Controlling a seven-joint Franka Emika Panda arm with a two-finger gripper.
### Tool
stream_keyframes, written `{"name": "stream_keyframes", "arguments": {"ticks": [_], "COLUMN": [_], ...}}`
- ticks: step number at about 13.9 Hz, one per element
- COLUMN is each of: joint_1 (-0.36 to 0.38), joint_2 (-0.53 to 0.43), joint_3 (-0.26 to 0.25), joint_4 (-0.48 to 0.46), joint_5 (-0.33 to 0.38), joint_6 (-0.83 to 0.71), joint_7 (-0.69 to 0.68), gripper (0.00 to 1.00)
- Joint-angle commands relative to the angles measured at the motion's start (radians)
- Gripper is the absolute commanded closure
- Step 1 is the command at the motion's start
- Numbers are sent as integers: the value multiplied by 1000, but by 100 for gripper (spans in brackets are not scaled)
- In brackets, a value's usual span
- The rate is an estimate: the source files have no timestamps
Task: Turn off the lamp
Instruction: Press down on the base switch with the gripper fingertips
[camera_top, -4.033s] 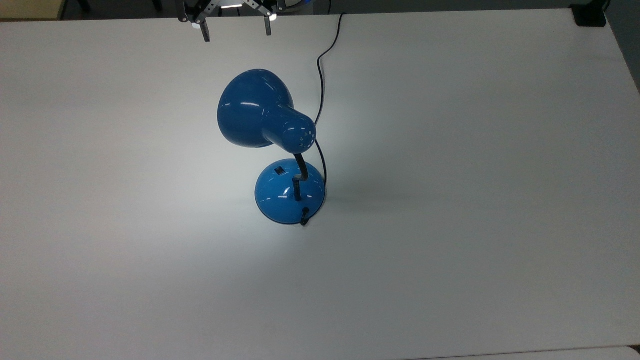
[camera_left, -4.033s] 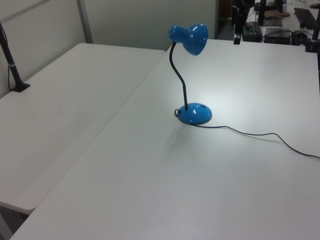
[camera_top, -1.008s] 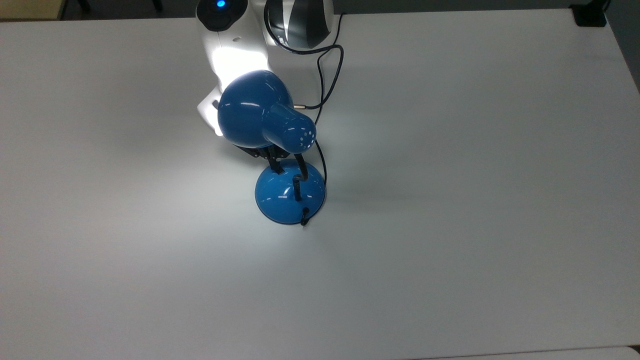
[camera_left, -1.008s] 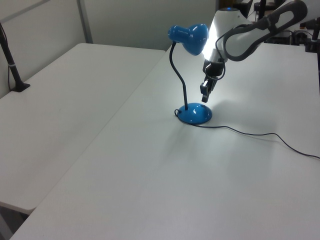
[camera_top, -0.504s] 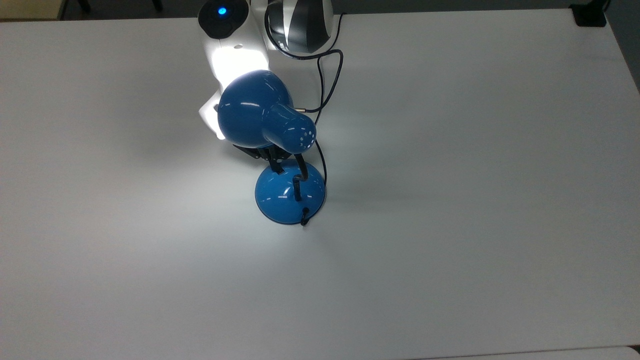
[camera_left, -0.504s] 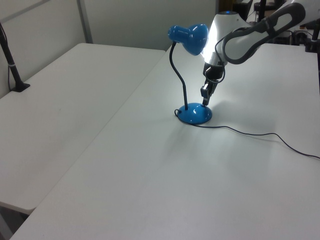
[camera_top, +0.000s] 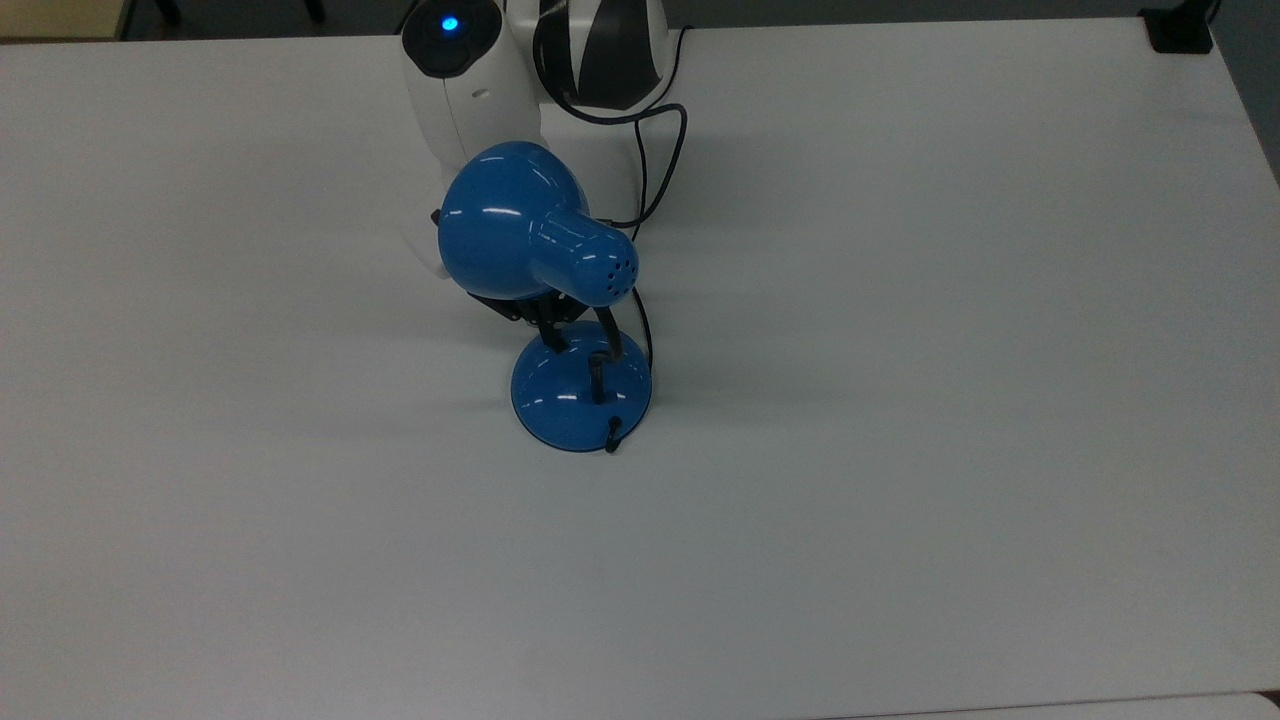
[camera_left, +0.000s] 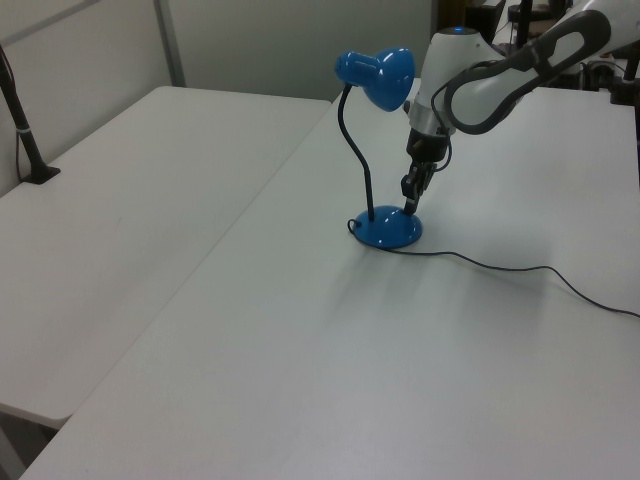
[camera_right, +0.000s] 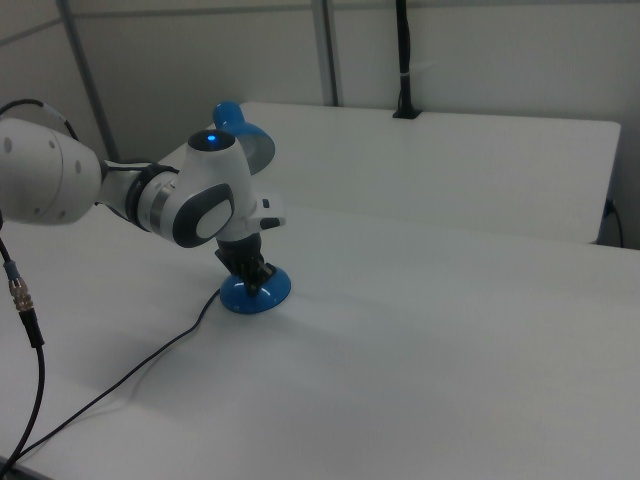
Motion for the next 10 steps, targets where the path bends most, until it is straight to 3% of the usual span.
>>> {"name": "stream_keyframes", "arguments": {"ticks": [1,4,10], "joint_1": [18,12,-23], "joint_2": [15,3,-77], "joint_3": [-3,-3,-3], "joint_4": [-82,-104,-91], "joint_5": [6,-24,-61], "joint_6": [51,21,-180], "joint_7": [4,6,-28], "gripper": [100,100,100]}}
